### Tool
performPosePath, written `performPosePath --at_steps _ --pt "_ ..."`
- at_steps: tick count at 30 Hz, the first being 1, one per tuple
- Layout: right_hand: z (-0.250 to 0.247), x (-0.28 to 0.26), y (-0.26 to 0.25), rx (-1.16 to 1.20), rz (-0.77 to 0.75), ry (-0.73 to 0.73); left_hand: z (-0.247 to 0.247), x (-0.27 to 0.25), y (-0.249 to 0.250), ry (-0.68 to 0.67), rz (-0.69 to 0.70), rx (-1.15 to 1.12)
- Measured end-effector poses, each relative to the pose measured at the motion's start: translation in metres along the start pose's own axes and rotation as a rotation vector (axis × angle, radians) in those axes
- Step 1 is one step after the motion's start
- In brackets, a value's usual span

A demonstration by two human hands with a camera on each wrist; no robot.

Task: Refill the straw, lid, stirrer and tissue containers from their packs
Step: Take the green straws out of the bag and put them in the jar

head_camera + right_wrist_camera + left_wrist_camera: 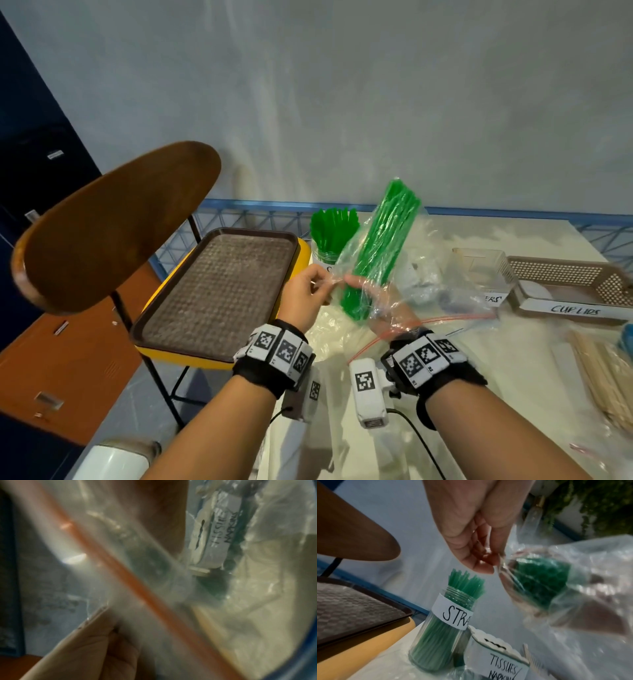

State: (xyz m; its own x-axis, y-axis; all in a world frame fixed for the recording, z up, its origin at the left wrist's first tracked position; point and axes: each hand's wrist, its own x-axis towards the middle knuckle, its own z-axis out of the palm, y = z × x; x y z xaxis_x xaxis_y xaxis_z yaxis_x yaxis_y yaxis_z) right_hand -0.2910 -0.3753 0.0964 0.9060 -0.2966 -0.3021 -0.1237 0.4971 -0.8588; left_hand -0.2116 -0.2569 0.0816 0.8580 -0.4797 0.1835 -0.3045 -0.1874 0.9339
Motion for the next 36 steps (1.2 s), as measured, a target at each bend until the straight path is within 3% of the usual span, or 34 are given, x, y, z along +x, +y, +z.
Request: performPosePath --at_steps 5,7,10,12,14,16,18,20,22,30,36 --pt "-0.006 0.003 -0.005 -0.077 -0.047 0.038 -0.022 0.014 0.004 0.257 -0.200 -0.322" --pt "-0.005 0.003 -0.002 -0.118 -0.037 0.001 -0.026 0.014 0.010 0.154 -0.274 -0.422" --pt "-0.001 0.001 -0.005 -0.277 -0.058 -0.028 -0.021 0.010 0.014 0.031 -0.333 -0.356" --pt "-0.005 -0.001 -0.011 -0.438 -0.093 -0.015 -0.024 0.006 0.020 0.112 -0.309 -0.326" --pt "-0.013 -0.006 -0.018 -0.622 -0.125 0.016 -0.036 0.005 0.027 0.254 -0.196 -0.266" --pt "-0.021 -0.012 -0.024 -0.827 -0.140 0.008 -0.050 0.009 0.035 0.323 -0.078 -0.045" --pt "-0.027 -0.013 -0.027 -1.001 -0.146 -0.032 -0.055 0.016 0.042 0.209 -0.047 0.117" --pt "-0.027 -0.016 -0.028 -1.052 -0.151 -0.065 -0.049 0.022 0.048 0.034 -0.082 0.020" --pt "-0.027 -0.018 -0.029 -1.010 -0.156 -0.099 -0.038 0.022 0.047 0.006 -0.084 -0.113" --pt "-0.069 -0.021 -0.040 -0.985 -0.089 -0.038 -0.041 0.023 0.021 0.534 -0.163 -0.236" --pt "-0.112 -0.026 -0.052 -1.030 -0.050 0.004 -0.045 0.013 -0.001 0.672 -0.284 -0.138"
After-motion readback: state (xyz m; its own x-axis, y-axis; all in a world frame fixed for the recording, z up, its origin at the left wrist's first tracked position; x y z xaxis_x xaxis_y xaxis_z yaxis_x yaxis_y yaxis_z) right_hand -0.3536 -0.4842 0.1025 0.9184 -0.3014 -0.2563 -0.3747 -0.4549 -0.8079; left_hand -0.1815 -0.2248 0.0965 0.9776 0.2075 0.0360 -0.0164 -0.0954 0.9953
